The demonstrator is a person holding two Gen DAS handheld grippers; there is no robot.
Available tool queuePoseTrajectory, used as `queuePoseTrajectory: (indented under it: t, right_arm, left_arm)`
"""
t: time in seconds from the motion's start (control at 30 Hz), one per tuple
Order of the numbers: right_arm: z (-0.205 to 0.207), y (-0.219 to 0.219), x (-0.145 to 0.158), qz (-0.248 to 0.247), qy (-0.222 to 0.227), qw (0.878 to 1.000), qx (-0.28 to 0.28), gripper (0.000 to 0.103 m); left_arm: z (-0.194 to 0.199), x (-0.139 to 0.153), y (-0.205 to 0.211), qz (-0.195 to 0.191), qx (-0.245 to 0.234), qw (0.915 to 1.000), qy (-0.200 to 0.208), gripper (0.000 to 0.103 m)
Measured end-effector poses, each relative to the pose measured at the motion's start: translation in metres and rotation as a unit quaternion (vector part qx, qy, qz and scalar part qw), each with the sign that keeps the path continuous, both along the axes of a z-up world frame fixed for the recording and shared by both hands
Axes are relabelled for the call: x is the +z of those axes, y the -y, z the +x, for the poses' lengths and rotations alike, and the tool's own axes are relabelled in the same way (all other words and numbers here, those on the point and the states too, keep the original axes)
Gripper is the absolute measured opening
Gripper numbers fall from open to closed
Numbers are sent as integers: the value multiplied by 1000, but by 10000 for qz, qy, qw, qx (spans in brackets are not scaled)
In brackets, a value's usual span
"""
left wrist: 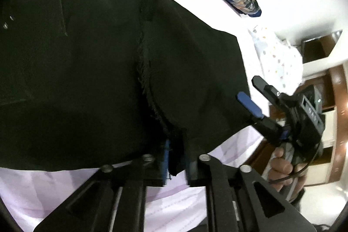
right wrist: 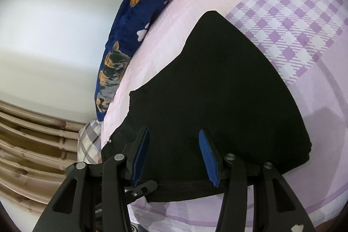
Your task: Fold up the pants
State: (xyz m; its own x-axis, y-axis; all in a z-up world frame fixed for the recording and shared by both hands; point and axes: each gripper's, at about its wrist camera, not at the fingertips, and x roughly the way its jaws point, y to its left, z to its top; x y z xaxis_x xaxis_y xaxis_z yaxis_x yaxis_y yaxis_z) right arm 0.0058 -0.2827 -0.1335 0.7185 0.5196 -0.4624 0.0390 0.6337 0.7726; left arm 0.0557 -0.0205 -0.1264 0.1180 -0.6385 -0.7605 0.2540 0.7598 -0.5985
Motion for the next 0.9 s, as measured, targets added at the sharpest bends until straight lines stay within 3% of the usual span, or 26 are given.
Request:
queuePoseTrajectory:
  t: [0.17, 0.23, 0.3, 0.4, 0.57, 0.7, 0.8, 0.9]
  right_arm:
    - [13, -14, 5, -364, 35, 9993, 76, 46]
    - [25, -24, 5, -505, -4, 9986, 165, 45]
    - [35, -34, 2, -502, -38, 9983, 301, 41]
    - [52, -54, -6, -441, -177, 9971, 590, 38]
    - [72, -96, -7, -636, -169, 9918, 1100, 38]
    - [88, -119, 0, -811, -197, 9871, 1366, 37]
    - [95, -120, 15, -794, -29, 9880, 1324, 37]
    - [103, -109, 34, -818, 205, 9919, 953, 37]
  left_arm:
    - [-3, 10, -16, 375, 101, 9980, 493, 25]
    - [-3, 15, -28, 557, 298, 9953, 738, 32]
    - [-4, 21, -40, 869, 573, 9887, 1079, 40]
    - [-4, 27, -57, 1262, 891, 9771, 1465, 43]
    - [3, 26, -86, 1563, 1305, 9661, 1589, 44]
    - [7, 21, -103, 1573, 1510, 9647, 1477, 45]
    - [5, 22, -113, 1585, 1634, 9620, 1506, 45]
    - [1, 27, -122, 1740, 1773, 9534, 1715, 45]
